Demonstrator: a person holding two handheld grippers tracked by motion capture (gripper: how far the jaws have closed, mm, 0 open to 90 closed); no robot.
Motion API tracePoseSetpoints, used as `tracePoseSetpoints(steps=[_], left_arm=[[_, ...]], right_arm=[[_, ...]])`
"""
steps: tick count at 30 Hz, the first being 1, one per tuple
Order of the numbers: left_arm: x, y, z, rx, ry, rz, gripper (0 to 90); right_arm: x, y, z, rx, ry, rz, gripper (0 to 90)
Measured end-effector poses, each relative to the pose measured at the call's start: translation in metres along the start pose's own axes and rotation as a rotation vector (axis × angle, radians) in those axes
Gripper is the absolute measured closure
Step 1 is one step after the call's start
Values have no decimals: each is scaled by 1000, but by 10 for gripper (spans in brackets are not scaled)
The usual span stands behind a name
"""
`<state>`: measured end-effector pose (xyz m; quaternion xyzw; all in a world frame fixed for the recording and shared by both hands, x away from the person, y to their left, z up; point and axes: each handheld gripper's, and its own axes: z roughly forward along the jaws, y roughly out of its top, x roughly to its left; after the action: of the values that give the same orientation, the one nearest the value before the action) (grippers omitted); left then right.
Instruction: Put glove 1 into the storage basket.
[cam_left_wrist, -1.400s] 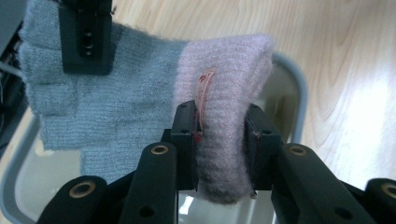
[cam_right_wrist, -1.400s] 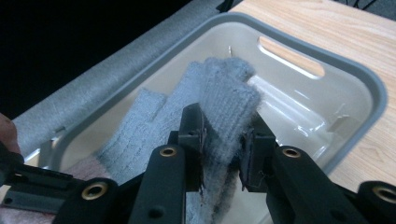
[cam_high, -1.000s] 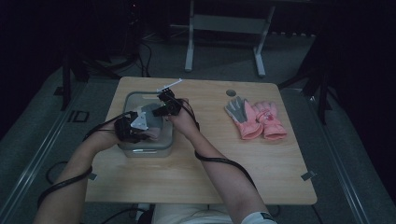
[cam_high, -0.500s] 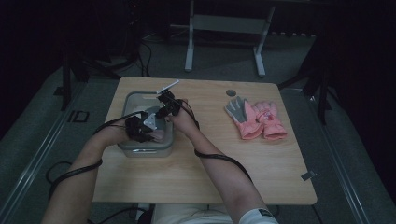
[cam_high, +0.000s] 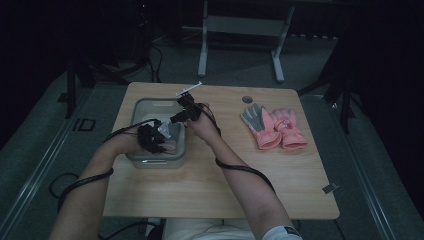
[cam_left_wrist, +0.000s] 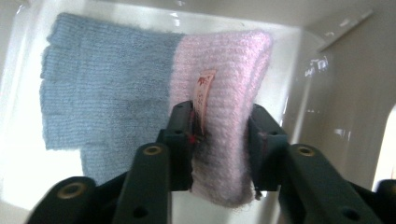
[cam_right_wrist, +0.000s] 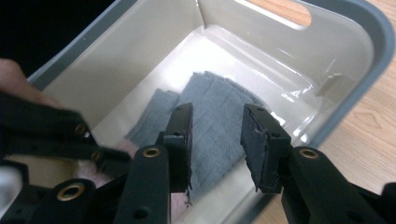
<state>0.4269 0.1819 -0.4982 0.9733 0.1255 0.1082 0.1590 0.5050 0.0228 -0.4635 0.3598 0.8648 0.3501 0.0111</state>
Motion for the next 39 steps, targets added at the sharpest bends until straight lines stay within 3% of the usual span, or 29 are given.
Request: tracePoseSetpoints(steps=[2, 3, 6, 10, 13, 16, 20, 22, 27, 30, 33, 34, 39], left_arm=[[-1, 1, -2, 6, 9, -8, 596], [-2, 2, -7, 9, 57, -35, 473], [1, 0, -17, -14, 90, -80, 359], [3, 0, -35, -110, 111, -176, 268], [2, 3, -45, -172, 110, -225, 183], [1, 5, -51, -226, 68, -301, 105], [-5, 14, -53, -302, 24, -350, 56], [-8, 21, -51, -302, 20, -348, 27], [-22, 44, -48, -356, -1, -309, 19], [-30, 57, -49, -390, 30, -294, 19], [-40, 68, -51, -437, 36, -295, 20], [-45, 73, -51, -441, 45, -274, 20], [-66, 90, -45, -466, 10, -236, 20]], right_arm=[[-3, -3, -7, -11, 5, -6, 626], [-5, -7, -15, -37, 22, -9, 619], [-10, -14, -28, -62, 20, -30, 605], [-15, -24, -50, -100, 12, -54, 606], [-22, -32, -68, -126, -2, -73, 605], [-34, -42, -87, -143, -35, -91, 606], [-58, -56, -111, -153, -86, -80, 615], [-71, -63, -121, -152, -108, -61, 622], [-102, -80, -143, -154, -183, -45, 632], [-119, -91, -152, -141, -231, -26, 651], [-134, -100, -157, -132, -274, -9, 671], [-140, -103, -158, -129, -288, 1, 671], [-163, -119, -153, -77, -365, 18, 671]])
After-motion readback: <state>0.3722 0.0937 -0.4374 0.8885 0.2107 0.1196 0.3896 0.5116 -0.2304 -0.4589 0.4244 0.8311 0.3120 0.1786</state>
